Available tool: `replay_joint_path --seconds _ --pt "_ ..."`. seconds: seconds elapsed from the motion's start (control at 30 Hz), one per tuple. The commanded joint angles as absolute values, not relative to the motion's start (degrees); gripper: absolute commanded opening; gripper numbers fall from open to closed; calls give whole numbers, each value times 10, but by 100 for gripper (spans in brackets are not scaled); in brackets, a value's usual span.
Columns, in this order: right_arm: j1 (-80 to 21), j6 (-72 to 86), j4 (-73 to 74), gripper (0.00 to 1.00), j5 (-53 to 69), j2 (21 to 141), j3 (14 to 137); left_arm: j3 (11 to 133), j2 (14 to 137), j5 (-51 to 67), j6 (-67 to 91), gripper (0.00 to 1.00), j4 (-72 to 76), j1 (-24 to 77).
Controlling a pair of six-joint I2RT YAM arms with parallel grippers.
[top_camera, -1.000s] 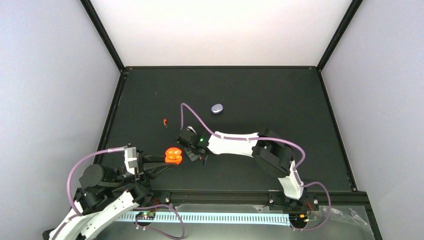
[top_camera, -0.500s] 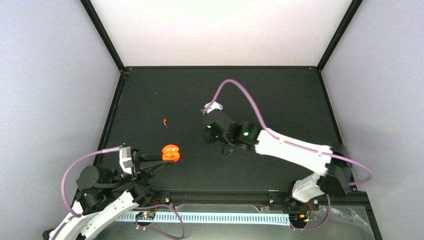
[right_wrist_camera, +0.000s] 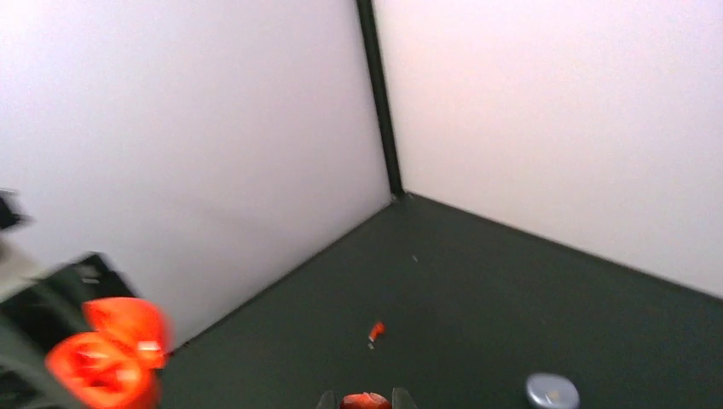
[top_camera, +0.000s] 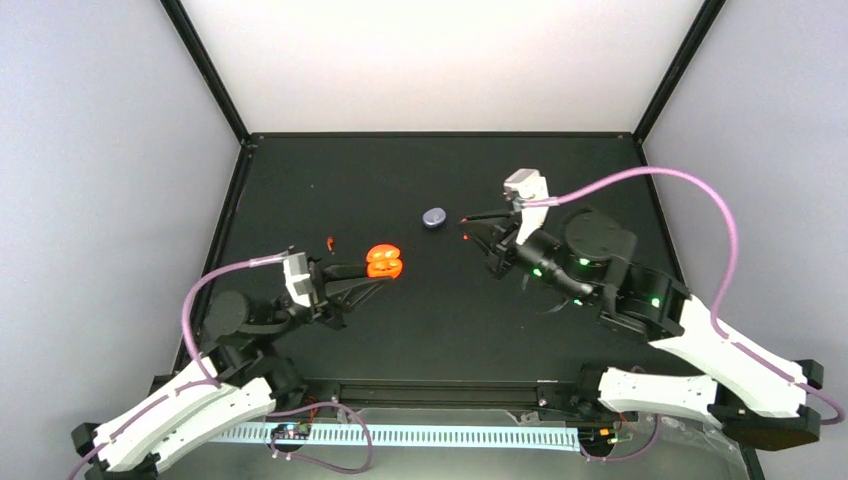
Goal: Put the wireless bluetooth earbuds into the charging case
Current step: Place the earbud in the charging case.
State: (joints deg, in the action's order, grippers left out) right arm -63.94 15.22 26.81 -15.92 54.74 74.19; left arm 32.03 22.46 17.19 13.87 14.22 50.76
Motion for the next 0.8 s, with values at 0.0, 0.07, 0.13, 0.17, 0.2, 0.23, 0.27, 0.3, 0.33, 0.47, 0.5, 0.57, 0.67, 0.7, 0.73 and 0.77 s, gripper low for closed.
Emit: replay_joint_path --seconds 0.0,0.07,0.13,0.17,0.2,0.23,0.27,0.3,0.33,0.47,0.5,0.57,0.67,0.7,0.73,0.77 --pt "-640 90 223 1 -80 513 763 307 306 180 139 2 366 511" --pt "-639 68 210 1 -41 498 766 307 345 204 140 2 430 511" --pt "-640 41 200 1 -11 487 770 316 389 236 137 2 475 511" --pt "-640 28 197 1 4 483 771 323 404 248 136 2 488 511" --pt "-640 17 192 1 19 480 772 330 417 258 137 2 496 511" --pt "-640 9 188 1 31 478 772 337 428 264 139 2 502 511" --pt "-640 2 184 1 44 479 775 343 436 269 140 2 507 511" --pt "-640 -4 183 1 58 481 778 347 442 273 142 2 512 511" --pt "-640 -9 180 1 70 483 780 349 446 276 142 2 515 511" --pt "-651 -27 169 1 114 501 795 352 447 289 145 2 522 511" --pt "-661 -36 168 1 113 507 800 351 445 291 146 2 521 511" --pt "-693 -55 169 1 99 520 810 349 439 286 152 2 513 511" --pt "-741 -85 168 1 60 543 826 346 427 284 155 2 495 511" --pt "-759 -98 165 1 45 549 830 344 423 284 155 1 491 511" --pt "-775 -110 162 1 28 556 832 342 418 284 155 2 487 511" --pt "-791 -122 159 1 12 564 836 339 413 283 155 1 484 511"
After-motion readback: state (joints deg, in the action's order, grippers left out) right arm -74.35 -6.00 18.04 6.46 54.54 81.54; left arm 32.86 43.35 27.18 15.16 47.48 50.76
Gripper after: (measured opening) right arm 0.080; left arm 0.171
